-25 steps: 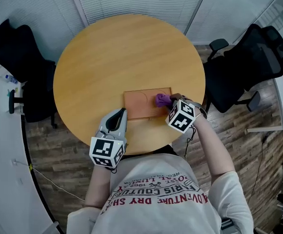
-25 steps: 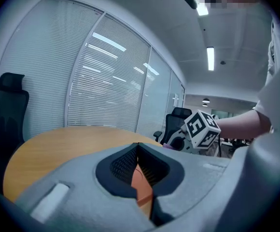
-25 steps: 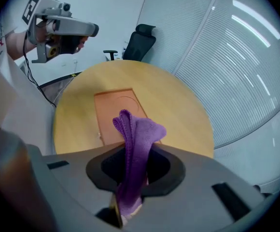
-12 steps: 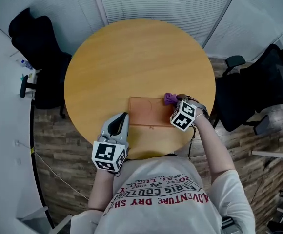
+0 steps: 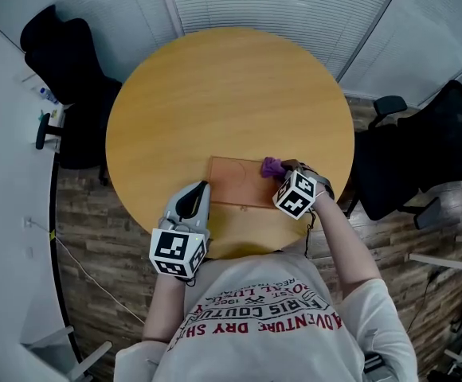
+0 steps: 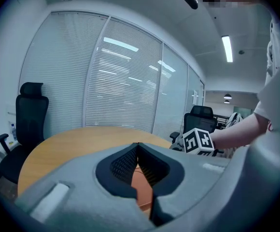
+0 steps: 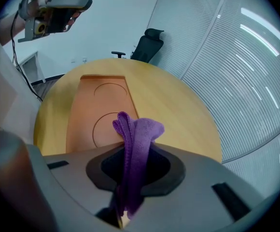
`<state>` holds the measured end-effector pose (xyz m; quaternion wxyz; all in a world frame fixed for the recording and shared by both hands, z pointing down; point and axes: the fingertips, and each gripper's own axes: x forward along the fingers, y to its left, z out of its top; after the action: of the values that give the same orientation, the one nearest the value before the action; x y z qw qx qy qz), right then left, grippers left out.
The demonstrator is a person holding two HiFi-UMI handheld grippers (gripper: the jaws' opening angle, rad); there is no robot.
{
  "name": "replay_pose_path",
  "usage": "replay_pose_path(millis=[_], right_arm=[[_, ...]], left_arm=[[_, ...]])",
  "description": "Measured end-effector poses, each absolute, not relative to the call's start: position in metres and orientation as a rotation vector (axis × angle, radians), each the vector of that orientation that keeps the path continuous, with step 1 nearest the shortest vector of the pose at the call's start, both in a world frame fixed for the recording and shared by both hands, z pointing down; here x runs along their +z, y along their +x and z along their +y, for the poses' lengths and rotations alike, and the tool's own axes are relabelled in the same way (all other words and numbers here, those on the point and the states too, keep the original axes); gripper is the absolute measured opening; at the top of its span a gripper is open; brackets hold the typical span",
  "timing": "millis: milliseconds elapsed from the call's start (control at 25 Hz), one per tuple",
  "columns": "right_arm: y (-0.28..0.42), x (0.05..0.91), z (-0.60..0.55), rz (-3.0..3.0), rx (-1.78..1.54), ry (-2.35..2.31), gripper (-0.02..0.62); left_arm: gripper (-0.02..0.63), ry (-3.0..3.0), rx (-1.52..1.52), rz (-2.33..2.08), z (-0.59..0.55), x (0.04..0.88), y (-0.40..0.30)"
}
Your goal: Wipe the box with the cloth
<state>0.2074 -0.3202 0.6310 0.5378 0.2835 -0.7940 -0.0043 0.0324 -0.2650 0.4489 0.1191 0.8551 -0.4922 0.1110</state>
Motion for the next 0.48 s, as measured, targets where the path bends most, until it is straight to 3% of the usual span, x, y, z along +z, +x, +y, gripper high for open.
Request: replay_pose_path(millis=[480], right_arm=[[0.194, 0.632, -0.281, -1.878, 0.058, 0.660, 0.081]], left_arm=[[0.009, 2.548, 0.354, -1.341, -0.263, 0.452, 0.030]])
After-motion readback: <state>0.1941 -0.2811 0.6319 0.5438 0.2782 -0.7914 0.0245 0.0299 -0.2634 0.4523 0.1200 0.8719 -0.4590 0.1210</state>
